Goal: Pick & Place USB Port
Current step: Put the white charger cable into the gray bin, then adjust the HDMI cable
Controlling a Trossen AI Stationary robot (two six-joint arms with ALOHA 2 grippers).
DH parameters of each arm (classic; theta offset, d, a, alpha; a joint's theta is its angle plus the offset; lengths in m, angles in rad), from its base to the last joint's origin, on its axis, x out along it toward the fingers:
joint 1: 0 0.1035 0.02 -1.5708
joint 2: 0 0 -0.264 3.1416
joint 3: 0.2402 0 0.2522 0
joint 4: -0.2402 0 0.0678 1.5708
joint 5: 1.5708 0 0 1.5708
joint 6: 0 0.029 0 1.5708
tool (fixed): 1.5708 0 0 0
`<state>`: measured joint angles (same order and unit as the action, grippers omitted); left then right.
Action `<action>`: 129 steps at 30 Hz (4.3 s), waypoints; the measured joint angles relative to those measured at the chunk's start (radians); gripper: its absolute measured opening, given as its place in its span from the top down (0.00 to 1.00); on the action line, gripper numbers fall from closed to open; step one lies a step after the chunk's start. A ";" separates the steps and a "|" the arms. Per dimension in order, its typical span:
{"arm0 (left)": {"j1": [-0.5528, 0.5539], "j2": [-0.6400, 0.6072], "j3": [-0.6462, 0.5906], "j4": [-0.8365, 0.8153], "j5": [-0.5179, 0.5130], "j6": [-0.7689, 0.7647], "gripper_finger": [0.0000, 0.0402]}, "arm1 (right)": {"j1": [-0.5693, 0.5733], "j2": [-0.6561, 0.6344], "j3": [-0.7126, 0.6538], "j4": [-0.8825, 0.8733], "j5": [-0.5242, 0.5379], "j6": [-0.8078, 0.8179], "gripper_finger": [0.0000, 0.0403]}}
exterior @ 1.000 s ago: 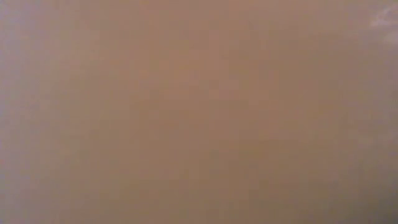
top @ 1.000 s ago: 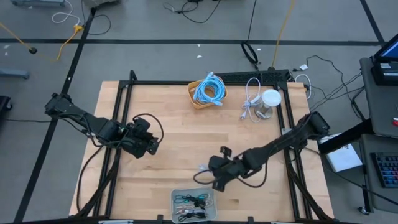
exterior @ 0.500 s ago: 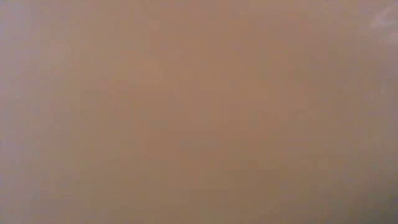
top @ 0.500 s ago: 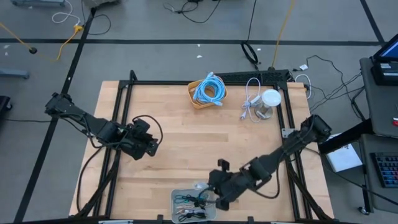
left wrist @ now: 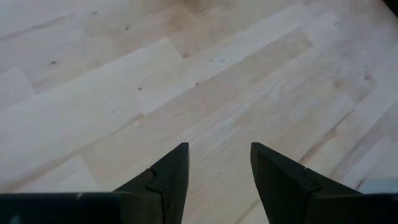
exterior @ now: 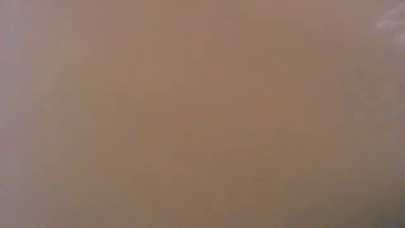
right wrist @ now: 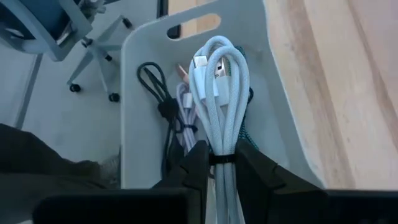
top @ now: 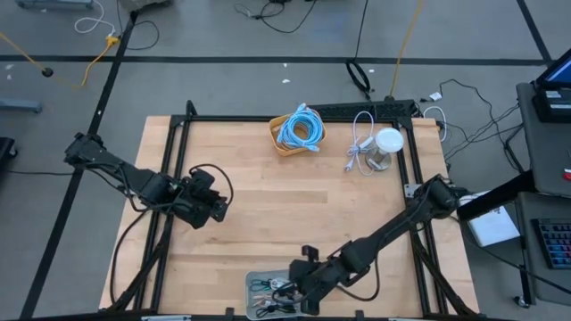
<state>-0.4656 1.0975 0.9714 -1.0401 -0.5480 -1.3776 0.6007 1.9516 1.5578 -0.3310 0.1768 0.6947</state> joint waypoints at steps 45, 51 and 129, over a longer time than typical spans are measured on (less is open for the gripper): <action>-0.001 0.000 0.000 0.003 -0.003 -0.005 0.57 | -0.092 0.060 0.000 0.080 -0.086 -0.105 0.80; -0.001 0.000 0.000 0.002 -0.002 0.004 0.57 | -0.086 0.060 0.000 0.083 -0.129 -0.117 0.80; 0.123 0.004 0.000 0.537 0.003 0.229 0.57 | -0.568 -1.650 -1.455 0.329 -0.389 -0.369 1.00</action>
<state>-0.3425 1.1019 0.9710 -0.5034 -0.5454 -1.1484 0.0322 0.3019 0.1027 -0.0018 -0.2124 0.3256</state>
